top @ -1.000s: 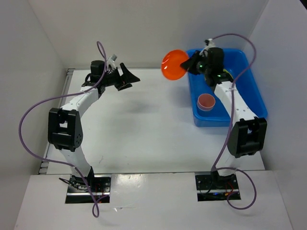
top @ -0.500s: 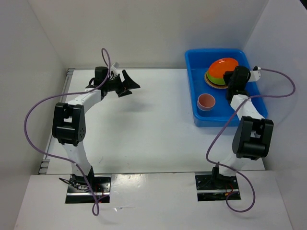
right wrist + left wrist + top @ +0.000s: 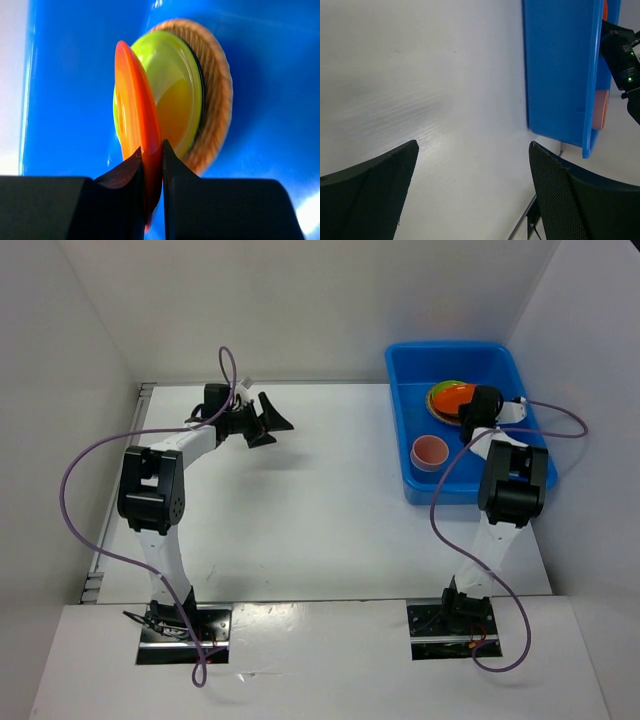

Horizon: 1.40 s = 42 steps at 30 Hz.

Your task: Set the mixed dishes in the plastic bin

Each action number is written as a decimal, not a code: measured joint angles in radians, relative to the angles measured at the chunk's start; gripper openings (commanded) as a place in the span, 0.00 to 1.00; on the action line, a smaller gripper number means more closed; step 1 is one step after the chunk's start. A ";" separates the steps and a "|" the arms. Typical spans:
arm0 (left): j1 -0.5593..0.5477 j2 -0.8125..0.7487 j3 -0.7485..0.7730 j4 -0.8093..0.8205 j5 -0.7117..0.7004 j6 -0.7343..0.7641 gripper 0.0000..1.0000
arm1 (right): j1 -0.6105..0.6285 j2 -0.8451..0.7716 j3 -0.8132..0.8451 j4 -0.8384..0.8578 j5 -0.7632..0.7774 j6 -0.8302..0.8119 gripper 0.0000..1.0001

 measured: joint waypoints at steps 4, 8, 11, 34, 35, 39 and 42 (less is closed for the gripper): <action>0.000 0.005 0.002 -0.013 -0.004 0.008 0.97 | -0.010 0.050 0.071 -0.003 -0.002 0.012 0.59; 0.000 0.005 0.002 -0.044 -0.023 0.030 1.00 | -0.010 0.092 0.174 -0.054 -0.024 -0.015 0.89; 0.000 0.005 0.002 -0.082 -0.054 0.053 1.00 | -0.010 0.144 0.306 -0.164 -0.032 -0.051 0.97; -0.082 -0.438 -0.134 -0.333 -0.426 0.210 1.00 | 0.051 -0.679 -0.111 -0.495 -0.016 -0.385 0.99; -0.085 -0.467 -0.140 -0.338 -0.435 0.211 1.00 | 0.057 -0.752 -0.139 -0.494 -0.028 -0.395 0.99; -0.090 -0.579 -0.171 -0.346 -0.456 0.226 1.00 | 0.059 -1.064 -0.238 -0.446 -0.119 -0.417 0.99; -0.091 -0.651 -0.184 -0.362 -0.458 0.238 1.00 | 0.060 -1.252 -0.320 -0.397 -0.217 -0.422 0.99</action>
